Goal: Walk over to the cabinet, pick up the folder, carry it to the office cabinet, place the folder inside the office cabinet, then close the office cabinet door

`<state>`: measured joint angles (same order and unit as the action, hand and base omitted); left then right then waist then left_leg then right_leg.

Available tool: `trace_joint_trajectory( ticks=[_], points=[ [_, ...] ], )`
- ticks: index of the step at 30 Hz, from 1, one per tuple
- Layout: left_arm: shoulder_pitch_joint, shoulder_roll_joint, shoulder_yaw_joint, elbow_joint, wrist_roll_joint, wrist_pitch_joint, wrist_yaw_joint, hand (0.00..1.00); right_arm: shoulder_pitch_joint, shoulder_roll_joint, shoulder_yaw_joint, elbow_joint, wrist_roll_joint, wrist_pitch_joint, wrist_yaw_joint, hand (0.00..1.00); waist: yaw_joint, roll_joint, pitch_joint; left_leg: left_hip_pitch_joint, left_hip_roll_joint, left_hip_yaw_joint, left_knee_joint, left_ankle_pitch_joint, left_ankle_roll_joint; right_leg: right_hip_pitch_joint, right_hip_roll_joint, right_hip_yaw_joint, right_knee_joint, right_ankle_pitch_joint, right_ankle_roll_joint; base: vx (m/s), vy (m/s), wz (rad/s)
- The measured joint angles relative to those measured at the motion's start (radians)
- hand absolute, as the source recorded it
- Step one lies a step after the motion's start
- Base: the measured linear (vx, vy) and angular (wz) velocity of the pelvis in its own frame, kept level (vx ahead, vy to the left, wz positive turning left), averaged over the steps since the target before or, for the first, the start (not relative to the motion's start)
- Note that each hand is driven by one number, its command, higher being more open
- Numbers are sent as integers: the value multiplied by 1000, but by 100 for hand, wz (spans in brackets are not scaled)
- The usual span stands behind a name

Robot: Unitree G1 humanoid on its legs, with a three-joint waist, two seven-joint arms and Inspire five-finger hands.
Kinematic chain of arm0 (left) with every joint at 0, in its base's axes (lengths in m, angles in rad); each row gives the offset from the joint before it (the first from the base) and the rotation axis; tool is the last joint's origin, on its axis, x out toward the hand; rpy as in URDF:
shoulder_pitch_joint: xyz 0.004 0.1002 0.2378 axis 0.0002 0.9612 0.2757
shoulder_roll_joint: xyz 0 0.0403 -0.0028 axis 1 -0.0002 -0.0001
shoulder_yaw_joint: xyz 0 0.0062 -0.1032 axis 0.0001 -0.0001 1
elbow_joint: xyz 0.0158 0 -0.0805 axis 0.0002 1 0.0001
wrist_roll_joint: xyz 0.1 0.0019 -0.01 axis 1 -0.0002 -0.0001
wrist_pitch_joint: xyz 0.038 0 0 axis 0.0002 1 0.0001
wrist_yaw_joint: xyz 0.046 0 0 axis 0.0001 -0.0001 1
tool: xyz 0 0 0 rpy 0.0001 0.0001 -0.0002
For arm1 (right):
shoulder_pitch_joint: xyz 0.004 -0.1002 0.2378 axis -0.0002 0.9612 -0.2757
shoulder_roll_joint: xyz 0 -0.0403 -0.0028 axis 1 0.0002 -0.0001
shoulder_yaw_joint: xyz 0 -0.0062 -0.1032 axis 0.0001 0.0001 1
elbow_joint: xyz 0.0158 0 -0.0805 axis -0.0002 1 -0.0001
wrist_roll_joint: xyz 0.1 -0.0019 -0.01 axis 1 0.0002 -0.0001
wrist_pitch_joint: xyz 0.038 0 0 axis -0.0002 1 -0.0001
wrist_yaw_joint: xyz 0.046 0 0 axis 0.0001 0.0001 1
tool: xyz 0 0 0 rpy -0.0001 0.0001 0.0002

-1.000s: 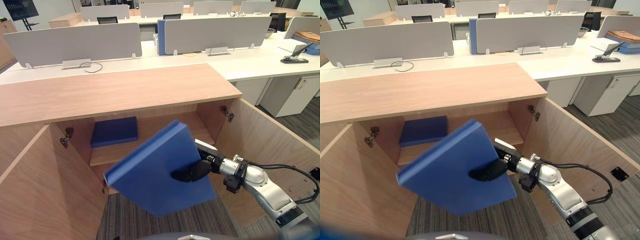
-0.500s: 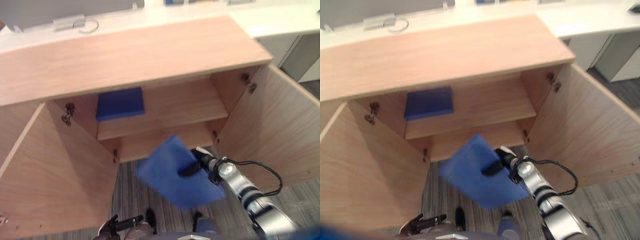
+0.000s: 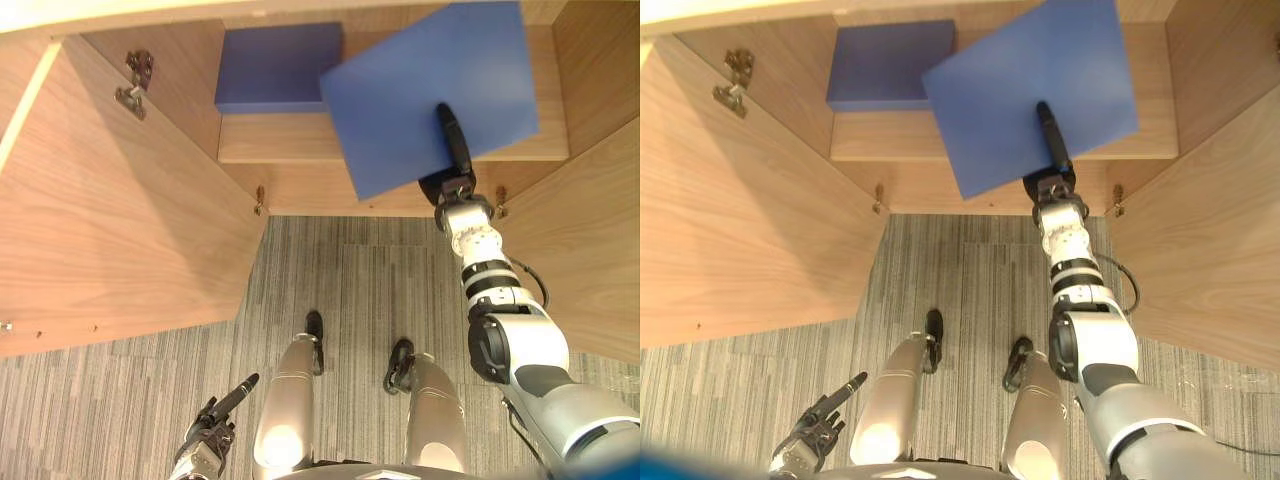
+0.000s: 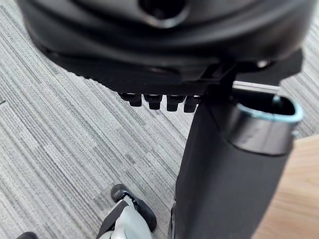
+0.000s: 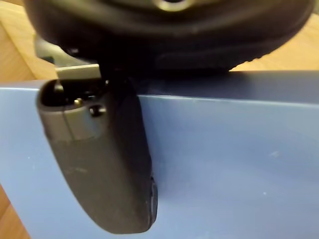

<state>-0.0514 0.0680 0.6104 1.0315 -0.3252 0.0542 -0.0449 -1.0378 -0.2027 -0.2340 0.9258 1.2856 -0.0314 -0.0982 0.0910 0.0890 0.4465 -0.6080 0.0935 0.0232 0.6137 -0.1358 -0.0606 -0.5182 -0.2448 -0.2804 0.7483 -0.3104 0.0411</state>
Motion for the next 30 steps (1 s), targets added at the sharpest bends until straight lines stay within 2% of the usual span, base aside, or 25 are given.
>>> trace_joint_trajectory(
  ticks=[6, 9, 12, 18, 21, 22, 25, 30],
  points=[
    [2, -38, 1, -27, -38, 13, 1, 100, -162, -13, -62, -62, 140, -104, -27, 0, 9, 22, 10, -133, -25, -37, 125, -29, 1, -107, -46, -19, 141, -60, -10, -59, 15, 24],
    [5, -47, 1, -27, -63, 22, 1, 100, -241, -70, -59, -74, 187, -152, -50, 0, 13, 32, 13, -188, -36, -40, 206, -49, 4, -147, -74, -19, 223, -95, -3, -40, 31, 22],
    [6, -47, 3, -27, -97, 25, 5, 100, -302, -160, -59, -85, 218, -183, -103, 0, 16, 37, 16, -274, -57, -63, 340, -102, 5, -207, -111, -15, 356, -161, 6, -67, 47, 23],
    [10, -45, 5, -28, -95, 40, 13, 100, -306, -254, -59, -75, 218, -190, -171, 0, 18, 49, 17, -400, -94, -71, 567, -181, 6, -308, -178, 23, 588, -266, 16, -58, 51, 17],
    [12, -44, 24, -28, -95, 45, 13, 100, -324, -296, -57, -29, 217, -164, -180, 0, 20, 55, 17, -464, -104, -74, 668, -216, -1, -361, -205, 42, 694, -315, 14, -42, 22, 14],
    [12, -41, 29, -28, -96, 46, 13, 100, -330, -315, -55, -10, 214, -140, -184, 100, 22, 56, 17, -489, -109, -75, 699, -224, -3, -385, -212, 51, 729, -330, 13, -34, 3, 11],
    [13, -34, 43, -28, -99, 53, 13, 100, -339, -341, -48, 48, 208, -93, -189, 100, 31, 60, 17, -527, -113, -75, 745, -231, -8, -426, -221, 67, 786, -351, 6, -23, -27, 5],
    [24, -28, 43, -29, -108, 56, 13, 100, -339, -349, -25, 112, 208, -60, -197, 100, 39, 63, 17, -538, -102, -75, 755, -230, -10, -443, -215, 70, 805, -358, -6, -10, -66, -3]
  ],
)
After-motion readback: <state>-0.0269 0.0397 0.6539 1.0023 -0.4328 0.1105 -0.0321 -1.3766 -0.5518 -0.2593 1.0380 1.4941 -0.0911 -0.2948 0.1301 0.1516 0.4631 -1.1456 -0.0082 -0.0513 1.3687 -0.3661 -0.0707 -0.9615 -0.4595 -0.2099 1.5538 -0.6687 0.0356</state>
